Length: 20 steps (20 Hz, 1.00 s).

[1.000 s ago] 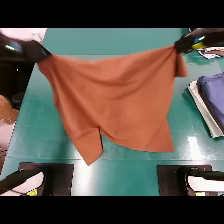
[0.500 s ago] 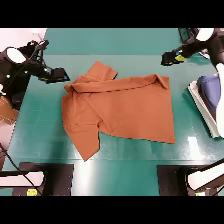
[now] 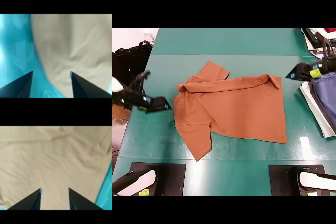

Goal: Fold the shirts.

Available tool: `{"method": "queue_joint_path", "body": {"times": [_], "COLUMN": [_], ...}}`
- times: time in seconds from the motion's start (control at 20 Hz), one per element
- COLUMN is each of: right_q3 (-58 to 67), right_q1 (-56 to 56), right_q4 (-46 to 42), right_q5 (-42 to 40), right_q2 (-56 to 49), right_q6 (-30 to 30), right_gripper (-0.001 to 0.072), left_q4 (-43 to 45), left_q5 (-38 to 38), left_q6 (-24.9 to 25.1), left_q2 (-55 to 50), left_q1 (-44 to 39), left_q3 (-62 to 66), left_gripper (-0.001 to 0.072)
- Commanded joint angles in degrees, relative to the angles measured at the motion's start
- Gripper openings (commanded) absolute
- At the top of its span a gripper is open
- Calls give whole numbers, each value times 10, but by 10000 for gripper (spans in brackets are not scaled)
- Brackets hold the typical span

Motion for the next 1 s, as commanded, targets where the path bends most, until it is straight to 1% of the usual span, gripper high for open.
{"method": "queue_joint_path", "body": {"times": [0.0, 0.15, 0.3, 0.5, 0.65, 0.85, 0.95], "right_q3": [-91, -134, -149, -151, -151, -151, -151], "right_q1": [-24, -24, -24, -24, -24, -24, -31], "right_q4": [30, 29, 30, 29, 29, 23, 19], "right_q5": [-19, -32, -33, -34, -33, -13, 3], "right_q2": [68, 102, 119, 137, 148, 150, 150], "right_q6": [-6, -6, -6, -6, -6, -6, -6], "right_gripper": [387, 387, 387, 387, 387, 387, 387], "left_q4": [-22, -49, -89, -94, -91, -79, -79], "left_q5": [45, 89, 109, 125, 128, 129, 139], "left_q6": [1, 1, 4, 3, -11, -30, -30], "left_q2": [34, 34, 32, 31, 31, 31, 31], "left_q1": [5, 5, 2, -37, -73, -84, -84], "left_q3": [-120, -160, -167, -168, -168, -167, -167], "left_gripper": [542, 542, 541, 541, 541, 531, 21]}}
